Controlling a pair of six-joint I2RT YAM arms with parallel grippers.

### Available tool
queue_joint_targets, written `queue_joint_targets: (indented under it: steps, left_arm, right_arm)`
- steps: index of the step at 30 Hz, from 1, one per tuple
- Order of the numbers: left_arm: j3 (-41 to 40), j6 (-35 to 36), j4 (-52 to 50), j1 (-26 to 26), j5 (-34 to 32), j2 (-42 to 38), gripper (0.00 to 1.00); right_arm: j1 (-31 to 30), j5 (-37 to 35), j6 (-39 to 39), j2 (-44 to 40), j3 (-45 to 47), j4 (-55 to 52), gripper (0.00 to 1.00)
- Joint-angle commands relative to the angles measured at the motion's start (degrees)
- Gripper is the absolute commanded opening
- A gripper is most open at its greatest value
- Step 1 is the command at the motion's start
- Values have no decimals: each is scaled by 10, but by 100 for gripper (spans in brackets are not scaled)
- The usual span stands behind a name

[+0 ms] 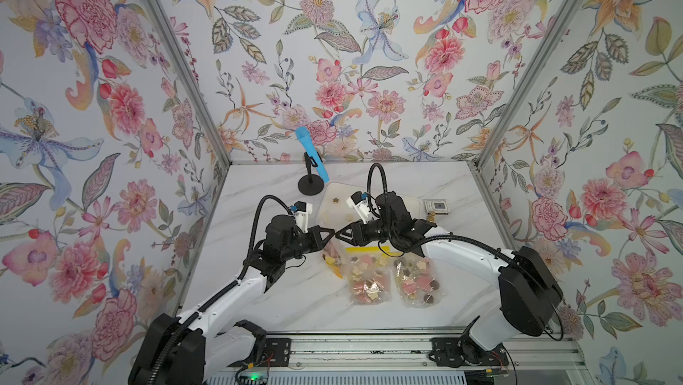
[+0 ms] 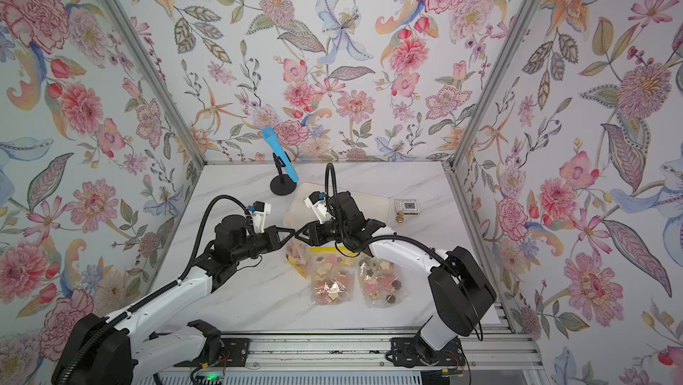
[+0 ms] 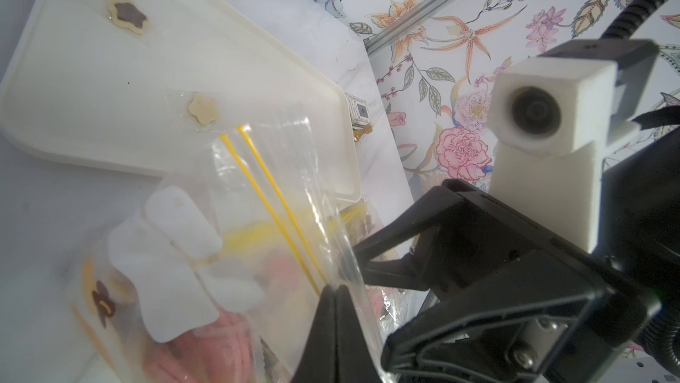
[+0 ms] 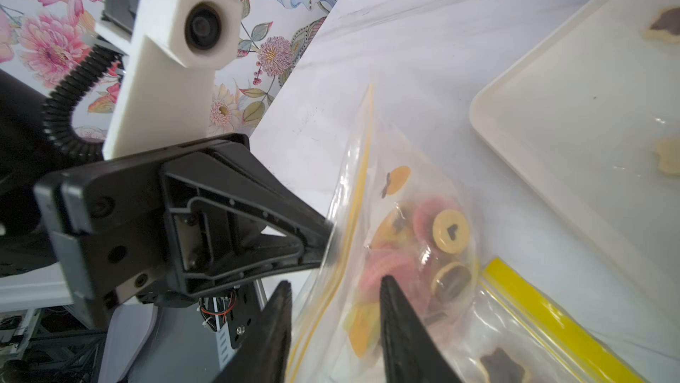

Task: Pour cookies out of the ziploc bag
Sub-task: Open the ziploc bag at the center of the board.

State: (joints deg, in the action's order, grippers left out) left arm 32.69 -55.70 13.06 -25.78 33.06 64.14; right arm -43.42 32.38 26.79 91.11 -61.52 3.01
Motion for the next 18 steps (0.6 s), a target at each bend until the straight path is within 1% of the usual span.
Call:
queue_joint_targets:
  steps: [1,6,14,18]
  left_arm:
    - [9,7,2,3,16,-4,0]
    - [8,6,4,3,15,-6,0]
    - [9,6,3,3,15,-10,0]
    - [6,7,5,3,16,-10,0]
  right_arm:
    - [-4,11,12,13,-6,30,31]
    - [-2,0,12,17,-5,24,19]
    - [5,0,11,18,1,15,12]
    - [5,13,10,19,-1,10,9]
